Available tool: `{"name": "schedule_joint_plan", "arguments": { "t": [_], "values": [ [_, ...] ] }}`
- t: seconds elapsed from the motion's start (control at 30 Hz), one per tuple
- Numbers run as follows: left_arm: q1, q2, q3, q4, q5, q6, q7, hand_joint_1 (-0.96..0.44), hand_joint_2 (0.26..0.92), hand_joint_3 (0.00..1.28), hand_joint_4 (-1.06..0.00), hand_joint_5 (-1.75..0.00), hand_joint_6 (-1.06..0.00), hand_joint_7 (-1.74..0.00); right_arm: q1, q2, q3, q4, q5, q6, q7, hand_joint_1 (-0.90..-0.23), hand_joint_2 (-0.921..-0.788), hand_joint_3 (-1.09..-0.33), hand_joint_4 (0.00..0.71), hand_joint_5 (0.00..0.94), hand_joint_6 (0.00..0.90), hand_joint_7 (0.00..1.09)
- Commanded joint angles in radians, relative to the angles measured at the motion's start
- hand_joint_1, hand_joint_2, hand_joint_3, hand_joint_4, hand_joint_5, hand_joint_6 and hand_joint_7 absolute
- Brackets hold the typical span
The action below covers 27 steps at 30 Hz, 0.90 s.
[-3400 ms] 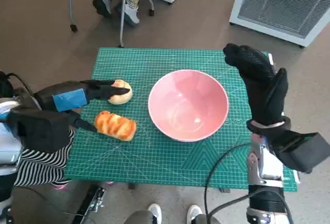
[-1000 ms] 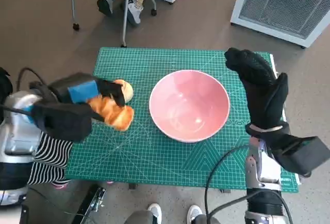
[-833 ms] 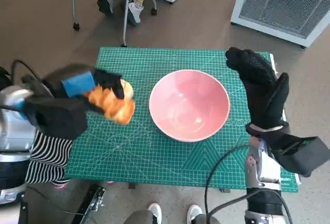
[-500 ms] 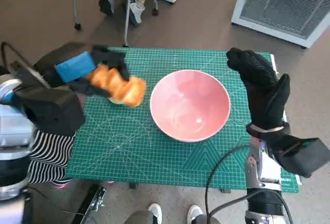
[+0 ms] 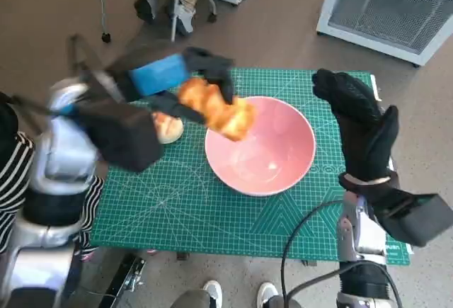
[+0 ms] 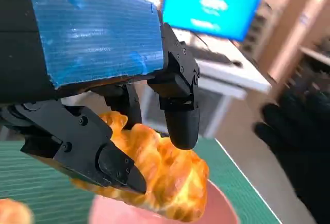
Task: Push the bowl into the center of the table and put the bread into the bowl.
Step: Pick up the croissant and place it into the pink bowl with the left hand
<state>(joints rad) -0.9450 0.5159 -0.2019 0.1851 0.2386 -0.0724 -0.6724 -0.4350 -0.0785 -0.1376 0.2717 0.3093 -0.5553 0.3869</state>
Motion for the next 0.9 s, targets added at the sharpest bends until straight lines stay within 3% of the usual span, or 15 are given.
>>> {"name": "schedule_joint_plan", "arguments": {
  "t": [0.03,0.43,0.63,0.67,0.73,0.77,0.83,0.87,0.9],
  "values": [
    [-0.077,-0.022,-0.036,0.058,0.032,-0.016,-0.003,0.0,0.916,0.02,-0.77,-1.06,-0.66,-1.16,0.04,-0.003,-0.007,-0.02,-0.001,0.019,-0.015,-0.711,-0.921,-0.733,0.187,0.001,0.093,0.39],
    [-0.147,-0.111,-0.087,0.248,0.06,-0.077,0.03,0.0,0.904,0.01,-0.8,-1.03,-0.71,-1.1,0.071,0.005,-0.007,-0.057,-0.014,0.022,-0.043,-0.714,-0.921,-0.732,0.179,0.0,0.104,0.4],
    [-0.175,-0.134,-0.119,0.34,0.097,-0.069,0.032,0.0,0.914,0.03,-0.75,-1.04,-0.66,-1.18,0.082,0.003,-0.008,-0.072,-0.018,0.024,-0.058,-0.717,-0.921,-0.732,0.179,0.0,0.102,0.4],
    [-0.178,-0.135,-0.123,0.349,0.101,-0.067,0.026,-0.02,0.881,0.03,-0.69,-0.84,-0.59,-0.98,0.084,0.002,-0.008,-0.074,-0.018,0.024,-0.06,-0.717,-0.921,-0.732,0.18,0.0,0.101,0.4],
    [-0.183,-0.135,-0.126,0.377,0.101,-0.076,0.018,-0.04,0.856,0.02,-0.69,-0.53,-0.59,-0.69,0.086,0.002,-0.009,-0.078,-0.015,0.026,-0.062,-0.717,-0.921,-0.733,0.18,0.001,0.101,0.4],
    [-0.185,-0.136,-0.126,0.397,0.095,-0.083,0.012,-0.08,0.843,0.01,-0.66,-0.36,-0.54,-0.51,0.087,0.001,-0.01,-0.079,-0.013,0.026,-0.063,-0.717,-0.921,-0.733,0.18,0.001,0.101,0.4],
    [-0.184,-0.136,-0.12,0.426,0.082,-0.091,-0.002,-0.16,0.812,0.01,-0.63,-0.16,-0.39,-0.22,0.087,0.001,-0.013,-0.079,-0.008,0.027,-0.065,-0.717,-0.921,-0.732,0.179,0.0,0.1,0.4],
    [-0.18,-0.133,-0.117,0.43,0.078,-0.096,-0.006,-0.17,0.807,0.01,-0.62,-0.13,-0.37,-0.18,0.087,0.001,-0.014,-0.079,-0.006,0.026,-0.066,-0.717,-0.921,-0.732,0.179,0.0,0.1,0.4],
    [-0.177,-0.131,-0.114,0.431,0.075,-0.1,-0.008,-0.21,0.796,0.01,-0.49,-0.09,-0.33,-0.12,0.088,0.002,-0.014,-0.08,-0.006,0.026,-0.066,-0.717,-0.921,-0.732,0.178,0.0,0.1,0.4]
  ]
}}
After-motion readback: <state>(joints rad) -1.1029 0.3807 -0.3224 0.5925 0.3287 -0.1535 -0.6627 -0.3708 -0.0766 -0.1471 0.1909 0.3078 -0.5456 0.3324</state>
